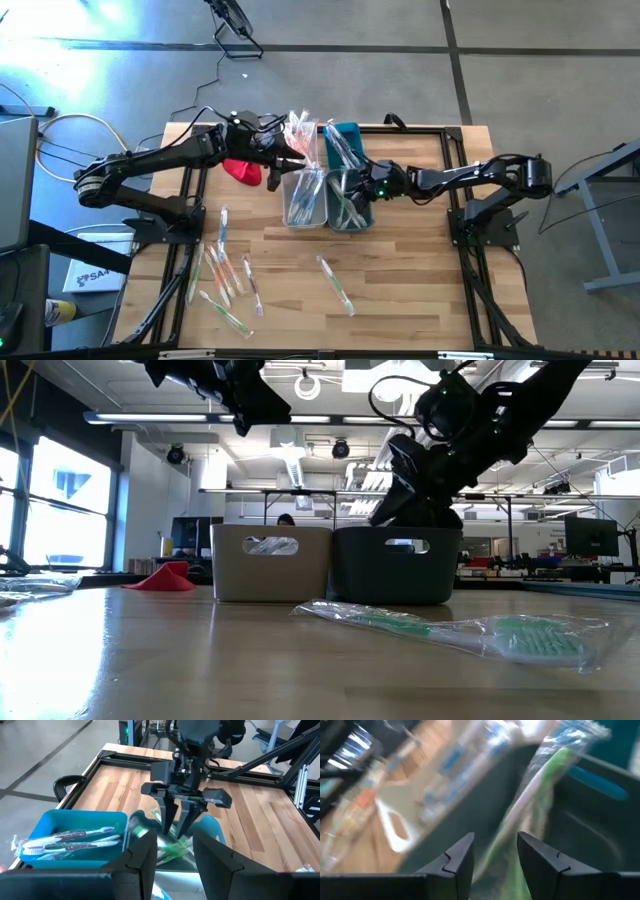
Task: Pick & Place Toothbrushes
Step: Put the green toothbrush into the blue bin
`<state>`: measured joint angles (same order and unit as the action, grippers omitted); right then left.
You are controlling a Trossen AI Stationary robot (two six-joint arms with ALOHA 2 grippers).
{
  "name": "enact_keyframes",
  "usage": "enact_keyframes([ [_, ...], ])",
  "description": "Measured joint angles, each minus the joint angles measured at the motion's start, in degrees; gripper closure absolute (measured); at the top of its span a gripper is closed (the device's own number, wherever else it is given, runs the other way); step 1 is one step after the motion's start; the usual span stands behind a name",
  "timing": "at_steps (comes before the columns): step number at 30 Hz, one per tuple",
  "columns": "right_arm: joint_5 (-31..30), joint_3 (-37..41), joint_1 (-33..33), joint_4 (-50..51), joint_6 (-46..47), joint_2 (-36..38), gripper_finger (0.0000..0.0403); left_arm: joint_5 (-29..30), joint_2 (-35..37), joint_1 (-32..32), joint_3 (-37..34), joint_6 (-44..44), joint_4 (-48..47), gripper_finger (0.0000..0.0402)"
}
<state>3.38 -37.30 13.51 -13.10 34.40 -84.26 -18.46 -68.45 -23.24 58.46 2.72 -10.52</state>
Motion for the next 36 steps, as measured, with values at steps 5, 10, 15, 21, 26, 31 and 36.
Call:
enact_keyframes([
  [5, -0.57, 0.0, 2.35, 5.63, -0.46, 3.23, 0.0268, 0.04, 0.0, 0.0, 0.0, 0.0, 0.03, 0.0277],
  [10, -0.32, 0.07, 4.4, 8.29, -3.21, 7.67, 0.0277, 0.09, 0.0, 0.0, 0.0, 0.0, 0.02, 0.0277],
  [15, 2.93, 0.07, 4.5, 8.03, -8.37, 11.77, 0.0287, 0.11, 0.0, 0.0, 0.0, -0.01, -0.08, 0.0277],
  [21, 5.37, 0.07, 4.08, 8.12, -14.25, 14.3, 0.0297, 0.15, 0.0, 0.0, -0.02, -0.02, -0.02, 0.0277],
  [26, 2.48, 0.07, 4.03, 8.18, -15.25, 14.52, 0.0302, 0.16, 0.0, 0.0, -0.02, -0.02, -0.15, 0.0277],
  [31, 2.1, 0.07, 4.03, 8.18, -15.33, 14.52, 0.0302, 0.15, 0.0, 0.0, -0.02, -0.02, -0.37, 0.0277],
  [36, 2.13, 0.07, 4.03, 8.2, -16.32, 14.52, 0.0302, 0.14, -0.01, 0.0, -0.02, -0.02, -0.33, 0.0277],
])
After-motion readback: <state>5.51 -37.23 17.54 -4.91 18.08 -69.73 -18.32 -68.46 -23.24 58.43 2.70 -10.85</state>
